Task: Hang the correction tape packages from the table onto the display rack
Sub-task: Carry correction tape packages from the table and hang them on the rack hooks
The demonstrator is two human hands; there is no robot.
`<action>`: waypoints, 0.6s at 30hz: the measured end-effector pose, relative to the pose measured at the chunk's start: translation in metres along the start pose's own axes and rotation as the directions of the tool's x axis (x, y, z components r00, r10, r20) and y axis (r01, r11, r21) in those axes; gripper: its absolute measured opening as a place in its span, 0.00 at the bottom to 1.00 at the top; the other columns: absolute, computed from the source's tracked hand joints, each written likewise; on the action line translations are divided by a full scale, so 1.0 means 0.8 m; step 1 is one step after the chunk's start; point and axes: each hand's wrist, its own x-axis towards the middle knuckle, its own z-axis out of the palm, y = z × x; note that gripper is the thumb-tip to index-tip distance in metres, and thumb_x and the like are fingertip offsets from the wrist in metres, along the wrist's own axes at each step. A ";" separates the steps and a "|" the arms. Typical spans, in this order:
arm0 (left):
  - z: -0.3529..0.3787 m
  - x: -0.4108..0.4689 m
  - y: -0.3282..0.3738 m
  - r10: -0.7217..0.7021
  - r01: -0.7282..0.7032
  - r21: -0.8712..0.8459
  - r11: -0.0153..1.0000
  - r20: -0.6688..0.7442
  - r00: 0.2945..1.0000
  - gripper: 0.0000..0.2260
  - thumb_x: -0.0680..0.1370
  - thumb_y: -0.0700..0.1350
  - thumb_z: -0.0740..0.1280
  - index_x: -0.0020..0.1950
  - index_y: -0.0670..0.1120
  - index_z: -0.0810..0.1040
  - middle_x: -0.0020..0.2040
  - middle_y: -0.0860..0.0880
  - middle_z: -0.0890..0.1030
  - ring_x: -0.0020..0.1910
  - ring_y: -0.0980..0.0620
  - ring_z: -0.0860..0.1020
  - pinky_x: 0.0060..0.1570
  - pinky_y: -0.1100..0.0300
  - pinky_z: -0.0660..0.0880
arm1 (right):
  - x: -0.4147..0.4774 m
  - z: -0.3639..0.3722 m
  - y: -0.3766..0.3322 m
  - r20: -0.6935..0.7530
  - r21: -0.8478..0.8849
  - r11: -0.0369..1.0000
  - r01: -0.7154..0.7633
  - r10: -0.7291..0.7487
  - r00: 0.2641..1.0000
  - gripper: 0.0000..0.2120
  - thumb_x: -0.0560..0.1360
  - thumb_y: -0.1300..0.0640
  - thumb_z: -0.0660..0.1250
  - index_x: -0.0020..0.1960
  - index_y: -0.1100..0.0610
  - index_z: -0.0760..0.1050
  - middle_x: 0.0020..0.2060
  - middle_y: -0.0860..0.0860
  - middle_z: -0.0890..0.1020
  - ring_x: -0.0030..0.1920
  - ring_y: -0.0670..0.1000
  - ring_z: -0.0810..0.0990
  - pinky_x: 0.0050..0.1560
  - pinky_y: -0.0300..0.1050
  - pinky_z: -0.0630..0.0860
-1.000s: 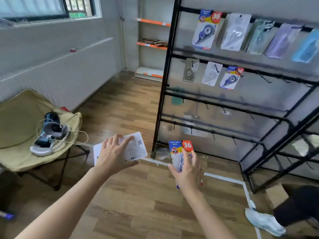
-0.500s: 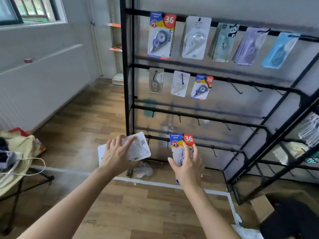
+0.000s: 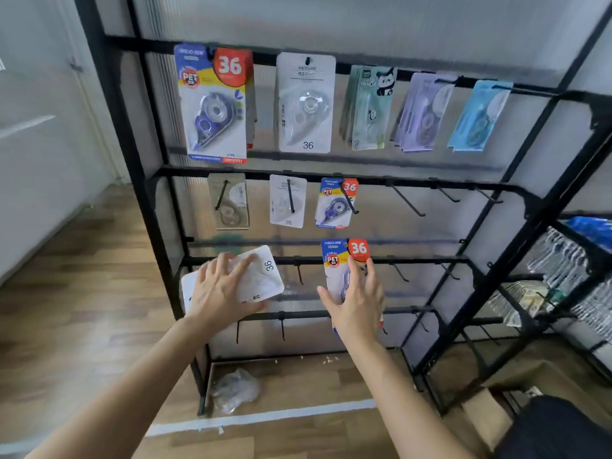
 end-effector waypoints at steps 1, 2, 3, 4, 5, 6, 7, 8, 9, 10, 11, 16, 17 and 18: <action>0.006 0.011 0.002 0.013 -0.013 0.001 1.000 0.000 1.000 0.41 0.66 0.69 0.68 0.74 0.57 0.60 0.62 0.48 0.65 0.64 0.45 0.65 0.68 0.52 0.56 | 0.011 0.002 0.003 -0.016 -0.006 1.000 -0.007 0.007 1.000 0.38 0.70 0.40 0.70 0.74 0.54 0.62 0.74 0.59 0.60 0.70 0.62 0.63 0.65 0.58 0.63; 0.011 0.022 0.003 0.025 -0.025 0.001 1.000 -0.007 1.000 0.41 0.66 0.69 0.68 0.74 0.56 0.60 0.62 0.47 0.66 0.63 0.45 0.65 0.67 0.52 0.57 | 0.022 0.004 0.006 -0.027 -0.017 1.000 -0.011 0.011 1.000 0.38 0.70 0.40 0.70 0.74 0.54 0.62 0.74 0.58 0.60 0.70 0.62 0.62 0.64 0.58 0.63; 0.017 0.032 0.005 0.035 -0.035 -0.001 0.999 -0.016 0.999 0.41 0.65 0.69 0.68 0.74 0.56 0.61 0.62 0.47 0.66 0.63 0.45 0.66 0.67 0.52 0.57 | 0.034 0.007 0.008 -0.035 -0.032 0.999 -0.016 0.015 0.999 0.38 0.70 0.39 0.69 0.74 0.54 0.61 0.74 0.58 0.60 0.70 0.61 0.62 0.64 0.59 0.63; 0.021 0.041 0.005 0.043 -0.043 -0.002 0.999 -0.022 0.999 0.41 0.65 0.70 0.68 0.74 0.56 0.61 0.62 0.47 0.67 0.62 0.45 0.66 0.67 0.52 0.57 | 0.045 0.010 0.011 -0.043 -0.045 0.999 -0.025 0.023 0.999 0.39 0.70 0.38 0.68 0.74 0.54 0.61 0.74 0.58 0.60 0.71 0.61 0.61 0.64 0.59 0.63; 0.026 0.049 0.005 0.047 -0.047 -0.001 0.999 -0.022 0.999 0.41 0.65 0.70 0.68 0.74 0.56 0.62 0.62 0.47 0.67 0.62 0.45 0.66 0.66 0.52 0.58 | 0.056 0.013 0.014 -0.054 -0.053 0.998 -0.033 0.030 0.998 0.39 0.70 0.38 0.68 0.74 0.54 0.61 0.74 0.58 0.60 0.71 0.62 0.61 0.64 0.59 0.63; 0.030 0.057 0.004 0.048 -0.048 -0.003 0.999 -0.018 0.999 0.41 0.65 0.70 0.68 0.74 0.56 0.62 0.62 0.47 0.67 0.62 0.46 0.66 0.66 0.52 0.58 | 0.066 0.016 0.016 -0.069 -0.055 0.998 -0.035 0.032 0.997 0.39 0.70 0.39 0.69 0.74 0.54 0.61 0.73 0.59 0.61 0.70 0.62 0.62 0.64 0.59 0.63; 0.034 0.063 0.004 0.046 -0.046 -0.005 0.999 -0.008 0.999 0.42 0.65 0.71 0.67 0.74 0.56 0.61 0.62 0.48 0.66 0.62 0.46 0.66 0.66 0.52 0.58 | 0.074 0.019 0.016 -0.085 -0.057 0.998 -0.032 0.027 0.996 0.39 0.70 0.39 0.70 0.74 0.55 0.62 0.73 0.59 0.62 0.70 0.62 0.62 0.63 0.60 0.64; 0.037 0.071 0.004 0.041 -0.041 -0.006 0.999 0.004 0.999 0.42 0.64 0.72 0.66 0.74 0.57 0.60 0.62 0.48 0.66 0.62 0.46 0.66 0.66 0.52 0.58 | 0.081 0.022 0.017 -0.098 -0.060 0.998 -0.021 0.015 0.995 0.39 0.69 0.40 0.71 0.74 0.55 0.63 0.73 0.59 0.62 0.70 0.63 0.63 0.63 0.60 0.64; 0.041 0.079 0.004 0.034 -0.034 -0.006 0.999 0.014 0.999 0.42 0.64 0.73 0.66 0.73 0.58 0.60 0.62 0.48 0.66 0.63 0.46 0.66 0.66 0.53 0.58 | 0.088 0.026 0.018 -0.108 -0.059 0.998 -0.009 0.002 0.994 0.39 0.69 0.41 0.71 0.73 0.56 0.64 0.72 0.60 0.63 0.69 0.63 0.63 0.62 0.60 0.65; 0.045 0.086 0.004 0.026 -0.026 -0.008 1.000 0.022 0.999 0.42 0.64 0.73 0.66 0.74 0.58 0.60 0.62 0.48 0.65 0.63 0.46 0.66 0.66 0.53 0.59 | 0.094 0.030 0.020 -0.114 -0.056 0.998 0.000 -0.007 0.993 0.39 0.68 0.41 0.72 0.72 0.57 0.65 0.72 0.61 0.64 0.69 0.64 0.64 0.62 0.61 0.65; 0.049 0.093 0.005 0.016 -0.016 -0.011 1.000 0.027 0.999 0.42 0.64 0.72 0.66 0.74 0.58 0.60 0.62 0.48 0.66 0.62 0.46 0.67 0.66 0.53 0.59 | 0.098 0.034 0.022 -0.113 -0.050 0.999 0.004 -0.009 0.994 0.39 0.68 0.41 0.73 0.72 0.58 0.66 0.71 0.61 0.64 0.69 0.65 0.65 0.62 0.62 0.66; 0.063 0.119 0.011 0.011 -0.010 -0.018 1.000 0.043 0.999 0.42 0.64 0.71 0.67 0.73 0.57 0.61 0.63 0.48 0.65 0.62 0.46 0.67 0.66 0.52 0.59 | 0.114 0.048 0.036 -0.157 -0.071 0.996 0.061 -0.072 0.985 0.38 0.64 0.43 0.77 0.67 0.60 0.72 0.67 0.65 0.70 0.63 0.68 0.72 0.56 0.63 0.71; 0.066 0.123 0.012 0.010 -0.009 -0.017 1.000 0.045 0.999 0.42 0.64 0.71 0.67 0.73 0.57 0.61 0.63 0.48 0.65 0.62 0.46 0.66 0.66 0.52 0.59 | 0.117 0.051 0.039 -0.164 -0.078 0.994 0.073 -0.085 0.983 0.38 0.63 0.44 0.78 0.66 0.60 0.73 0.66 0.65 0.71 0.62 0.68 0.72 0.55 0.63 0.72; 0.067 0.127 0.014 0.008 -0.007 -0.016 1.000 0.046 0.999 0.42 0.64 0.71 0.68 0.73 0.57 0.61 0.63 0.48 0.65 0.63 0.46 0.66 0.66 0.52 0.59 | 0.120 0.053 0.040 -0.165 -0.079 0.993 0.084 -0.096 0.982 0.38 0.62 0.44 0.78 0.66 0.60 0.73 0.66 0.65 0.71 0.62 0.68 0.73 0.55 0.63 0.72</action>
